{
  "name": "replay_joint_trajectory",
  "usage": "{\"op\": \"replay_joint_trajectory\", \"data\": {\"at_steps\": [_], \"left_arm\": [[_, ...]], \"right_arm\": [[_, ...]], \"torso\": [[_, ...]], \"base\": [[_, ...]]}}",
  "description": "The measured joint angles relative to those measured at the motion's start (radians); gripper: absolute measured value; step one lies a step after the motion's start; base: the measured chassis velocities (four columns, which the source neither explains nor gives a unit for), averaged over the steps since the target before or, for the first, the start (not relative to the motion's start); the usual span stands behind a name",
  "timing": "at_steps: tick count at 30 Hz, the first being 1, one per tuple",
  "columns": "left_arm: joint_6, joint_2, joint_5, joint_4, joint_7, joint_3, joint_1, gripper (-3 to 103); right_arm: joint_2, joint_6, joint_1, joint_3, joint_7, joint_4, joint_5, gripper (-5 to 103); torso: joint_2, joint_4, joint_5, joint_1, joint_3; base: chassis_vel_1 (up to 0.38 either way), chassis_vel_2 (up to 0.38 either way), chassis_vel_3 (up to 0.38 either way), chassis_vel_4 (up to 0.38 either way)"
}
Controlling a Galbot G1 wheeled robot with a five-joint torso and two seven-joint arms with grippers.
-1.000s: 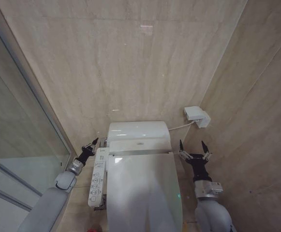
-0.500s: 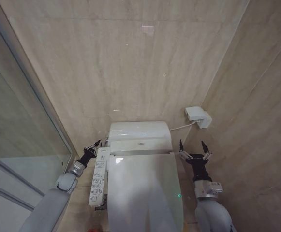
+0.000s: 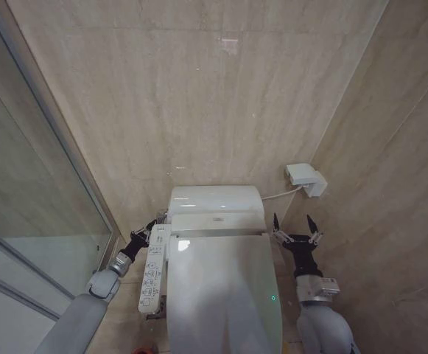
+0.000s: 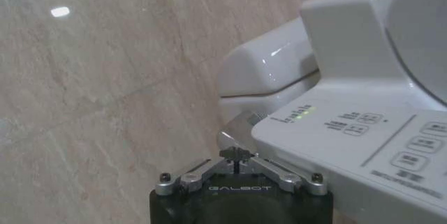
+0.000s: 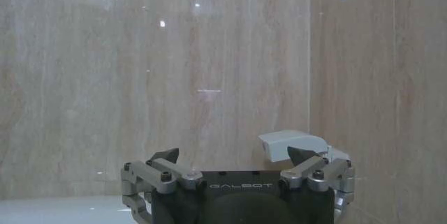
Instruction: Open the toilet lid, clean the toilet bowl with a toilet brush, close the toilet lid, and flush.
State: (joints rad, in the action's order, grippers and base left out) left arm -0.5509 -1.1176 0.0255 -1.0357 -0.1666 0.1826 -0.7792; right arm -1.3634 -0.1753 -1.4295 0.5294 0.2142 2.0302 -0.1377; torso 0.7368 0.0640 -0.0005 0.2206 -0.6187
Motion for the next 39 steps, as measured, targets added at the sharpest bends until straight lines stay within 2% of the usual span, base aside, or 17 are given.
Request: {"op": "replay_joint_trajectory", "data": {"at_steps": [14,25,27,30,31,32,33,36,37,39], "left_arm": [[-0.008,-0.04,0.0,0.096,-0.002,-0.041,0.063,0],[0.001,-0.051,-0.01,0.093,0.009,-0.044,0.06,0],[0.025,-0.047,-0.033,0.059,0.031,-0.016,0.039,0],[0.044,-0.033,-0.048,0.012,0.046,0.014,0.011,0],[0.052,-0.027,-0.057,-0.012,0.054,0.027,0.001,0],[0.071,-0.014,-0.072,-0.06,0.066,0.048,-0.022,0],[0.071,-0.014,-0.072,-0.06,0.066,0.048,-0.022,0],[0.123,0.011,-0.101,-0.157,0.098,0.082,-0.08,0],[0.132,0.017,-0.112,-0.181,0.103,0.096,-0.096,0],[0.136,0.02,-0.118,-0.194,0.106,0.105,-0.106,0]], "right_arm": [[0.0,0.0,0.0,0.0,0.0,0.0,0.0,100],[0.0,0.0,0.0,0.0,0.0,0.0,0.0,100],[0.0,0.0,0.0,0.0,0.0,0.0,0.0,100],[0.0,0.0,0.0,0.0,0.0,0.0,0.0,100],[0.0,0.0,0.0,0.0,0.0,0.0,0.0,100],[0.0,0.0,0.0,0.0,0.0,0.0,0.0,100],[0.0,0.0,0.0,0.0,0.0,0.0,0.0,100],[0.0,0.0,0.0,0.0,0.0,0.0,0.0,100],[0.0,0.0,0.0,0.0,0.0,0.0,0.0,100],[0.0,0.0,0.0,0.0,0.0,0.0,0.0,100]], "torso": [[0.0,-0.0007,0.0014,0.0,0.0],[0.0,-0.0006,0.0006,0.0,0.0],[0.0,0.001,-0.0011,0.0,0.0],[0.0,0.0018,-0.002,0.0,0.0],[0.0,0.0017,-0.0019,0.0,0.0],[0.0,0.0022,-0.0001,0.0,0.0],[0.0,0.0022,-0.0001,0.0,0.0],[0.0,0.0014,-0.0007,0.0,0.0],[0.0,0.0011,0.0001,0.0,0.0],[0.0,0.0007,0.0004,0.0,0.0]], "base": [[0.0,0.0,0.0,0.0],[0.0,0.0,0.0,0.0],[0.0,0.0,0.0,0.0],[0.0,0.0,0.0,0.0],[-0.044,-0.059,-0.019,0.012],[0.0,0.0,0.0,0.0],[0.0,0.0,0.0,0.0],[0.0,0.0,0.0,0.0],[0.0,0.0,0.0,0.0],[0.0,0.0,0.0,0.0]]}}
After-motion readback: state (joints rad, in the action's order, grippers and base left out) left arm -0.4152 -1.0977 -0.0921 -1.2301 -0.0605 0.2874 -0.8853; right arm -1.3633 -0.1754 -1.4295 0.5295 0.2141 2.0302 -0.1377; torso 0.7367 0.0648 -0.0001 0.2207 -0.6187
